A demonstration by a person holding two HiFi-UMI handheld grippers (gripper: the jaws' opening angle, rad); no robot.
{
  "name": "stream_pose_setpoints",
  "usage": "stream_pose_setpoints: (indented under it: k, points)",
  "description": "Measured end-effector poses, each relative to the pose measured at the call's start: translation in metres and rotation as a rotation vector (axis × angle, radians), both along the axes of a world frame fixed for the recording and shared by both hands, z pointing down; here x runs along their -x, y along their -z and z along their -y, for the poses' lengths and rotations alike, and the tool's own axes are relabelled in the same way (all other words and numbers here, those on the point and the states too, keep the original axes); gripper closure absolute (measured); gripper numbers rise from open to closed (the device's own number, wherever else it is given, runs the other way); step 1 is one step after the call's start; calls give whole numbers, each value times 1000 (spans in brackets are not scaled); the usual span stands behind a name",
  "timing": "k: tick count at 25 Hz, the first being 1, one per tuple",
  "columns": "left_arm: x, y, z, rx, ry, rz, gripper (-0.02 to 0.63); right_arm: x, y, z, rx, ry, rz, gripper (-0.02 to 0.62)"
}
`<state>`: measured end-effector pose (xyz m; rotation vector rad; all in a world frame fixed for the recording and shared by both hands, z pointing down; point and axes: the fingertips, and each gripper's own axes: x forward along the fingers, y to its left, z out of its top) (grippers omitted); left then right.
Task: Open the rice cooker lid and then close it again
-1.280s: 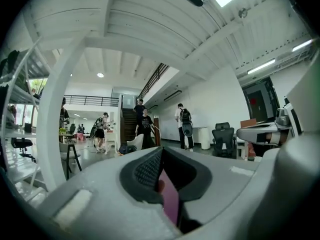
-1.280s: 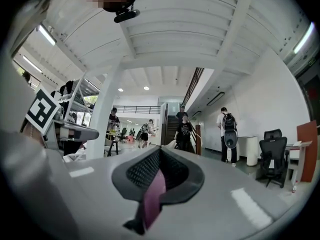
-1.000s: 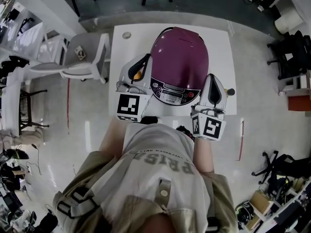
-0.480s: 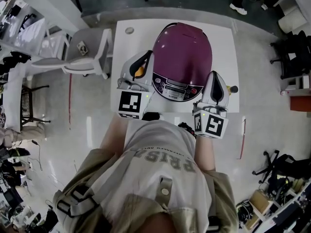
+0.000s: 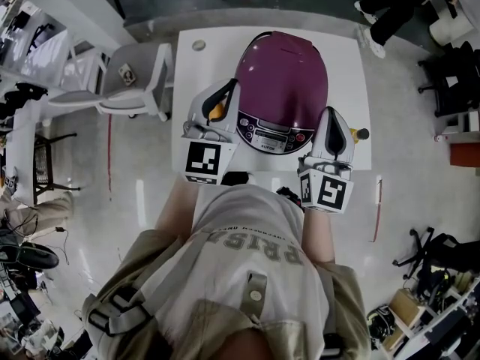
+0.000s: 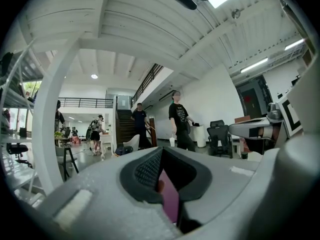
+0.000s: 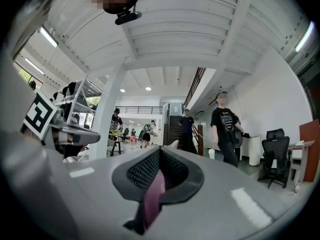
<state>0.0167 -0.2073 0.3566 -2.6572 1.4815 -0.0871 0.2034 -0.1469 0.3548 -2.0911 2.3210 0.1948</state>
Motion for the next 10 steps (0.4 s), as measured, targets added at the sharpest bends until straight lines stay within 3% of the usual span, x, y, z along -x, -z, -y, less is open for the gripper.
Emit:
stream_pose_setpoints:
  k: [10]
  points:
    - [4, -7, 3, 12, 0, 14, 600, 3, -2, 3, 3, -4, -13, 595]
